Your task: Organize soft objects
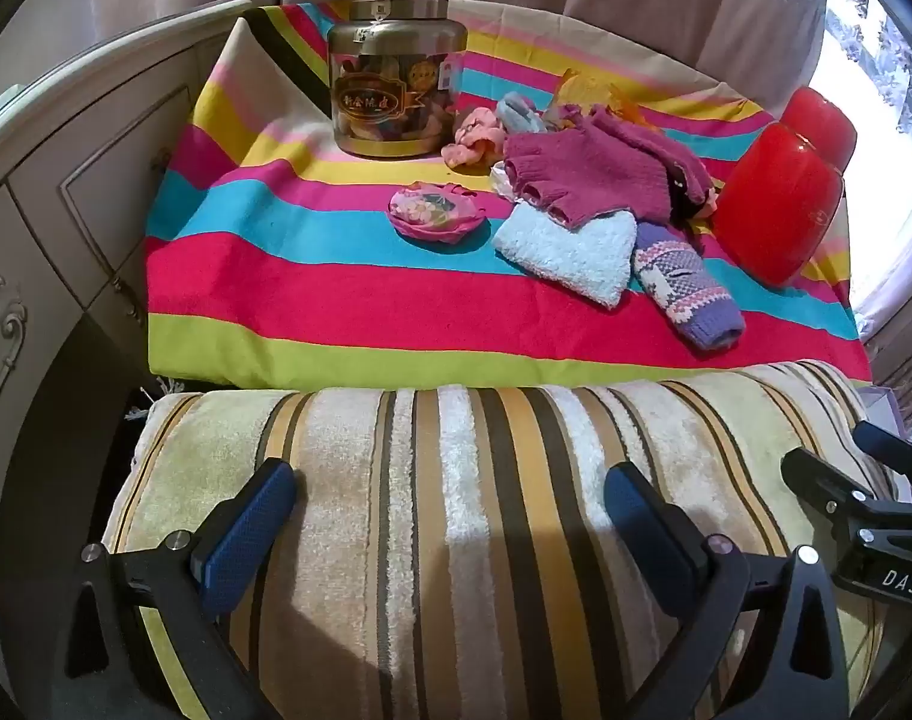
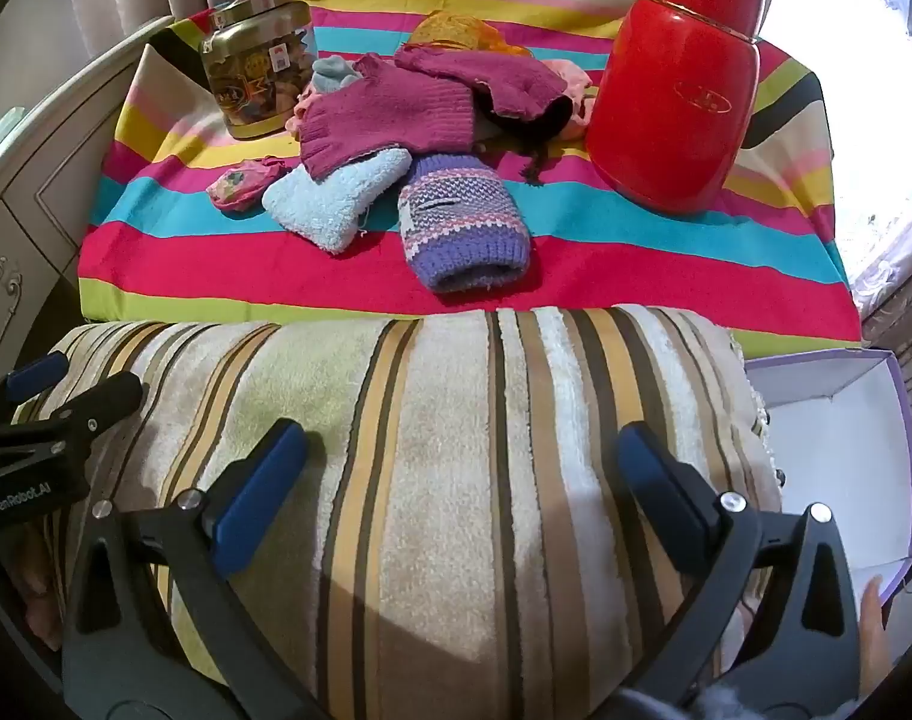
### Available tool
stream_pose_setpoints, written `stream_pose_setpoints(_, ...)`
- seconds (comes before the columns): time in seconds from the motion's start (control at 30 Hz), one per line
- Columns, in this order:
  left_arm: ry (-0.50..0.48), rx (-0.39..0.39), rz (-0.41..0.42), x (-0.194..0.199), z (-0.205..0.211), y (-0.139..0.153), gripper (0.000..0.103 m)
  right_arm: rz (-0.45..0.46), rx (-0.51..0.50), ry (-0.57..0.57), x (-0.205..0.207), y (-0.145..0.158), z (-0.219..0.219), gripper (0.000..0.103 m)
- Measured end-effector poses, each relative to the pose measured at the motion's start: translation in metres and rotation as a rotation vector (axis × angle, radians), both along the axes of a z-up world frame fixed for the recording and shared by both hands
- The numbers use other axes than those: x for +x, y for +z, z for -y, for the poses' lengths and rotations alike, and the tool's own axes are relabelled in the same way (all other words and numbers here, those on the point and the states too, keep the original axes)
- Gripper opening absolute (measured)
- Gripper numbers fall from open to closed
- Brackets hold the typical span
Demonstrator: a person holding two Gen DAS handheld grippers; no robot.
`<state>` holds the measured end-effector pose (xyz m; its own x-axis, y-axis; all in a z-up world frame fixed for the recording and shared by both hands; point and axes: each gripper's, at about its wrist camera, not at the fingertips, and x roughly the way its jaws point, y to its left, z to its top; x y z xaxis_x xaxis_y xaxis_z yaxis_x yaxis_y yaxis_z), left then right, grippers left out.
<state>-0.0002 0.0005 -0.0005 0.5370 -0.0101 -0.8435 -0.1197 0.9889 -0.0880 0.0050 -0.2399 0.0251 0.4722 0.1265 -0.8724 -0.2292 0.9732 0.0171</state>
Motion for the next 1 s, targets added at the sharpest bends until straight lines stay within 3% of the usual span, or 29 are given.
stream_pose_setpoints(0.23, 0.011, 0.0, 0.041, -0.008, 0.0, -0.004, 0.103, 0.001, -0.008, 0.004, 0.004, 0.0, 0.005, 0.103)
stream_pose_setpoints(1.0, 0.018, 0.01, 0.051, -0.002, 0.002, -0.001, 0.103, 0.048, -0.011, -0.008, -0.004, 0.0, 0.001, 0.103)
